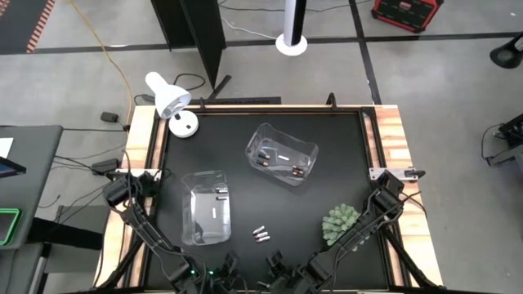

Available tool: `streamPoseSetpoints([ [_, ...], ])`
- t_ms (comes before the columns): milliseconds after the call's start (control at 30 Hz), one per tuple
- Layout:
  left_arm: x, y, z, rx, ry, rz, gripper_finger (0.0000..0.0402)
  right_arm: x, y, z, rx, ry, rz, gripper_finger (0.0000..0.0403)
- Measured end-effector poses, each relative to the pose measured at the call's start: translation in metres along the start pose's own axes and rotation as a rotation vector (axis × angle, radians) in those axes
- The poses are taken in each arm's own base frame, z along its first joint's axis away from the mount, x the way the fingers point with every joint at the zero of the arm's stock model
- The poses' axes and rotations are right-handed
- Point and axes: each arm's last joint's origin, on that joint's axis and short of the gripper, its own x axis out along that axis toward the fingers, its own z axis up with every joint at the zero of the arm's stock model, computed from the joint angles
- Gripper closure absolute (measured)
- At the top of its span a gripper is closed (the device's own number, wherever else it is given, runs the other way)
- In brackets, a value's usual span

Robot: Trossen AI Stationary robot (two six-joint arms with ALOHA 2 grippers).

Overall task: Sort batteries
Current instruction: Put the black battery into the top transparent bin

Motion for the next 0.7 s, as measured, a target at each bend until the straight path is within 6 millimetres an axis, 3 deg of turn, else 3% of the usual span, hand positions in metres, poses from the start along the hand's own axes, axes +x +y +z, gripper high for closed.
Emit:
streamPoseSetpoints([
  [400,0.043,-0.011,-0.026,-0.023,0.091,0.015,0.0246,0.004,-0.012,-0.001,0.042,0.017,-0.067,0.0187],
  [700,0.042,-0.007,-0.028,-0.012,0.111,0.066,0.0246,0.007,-0.025,-0.007,0.038,0.074,-0.153,0.0187],
])
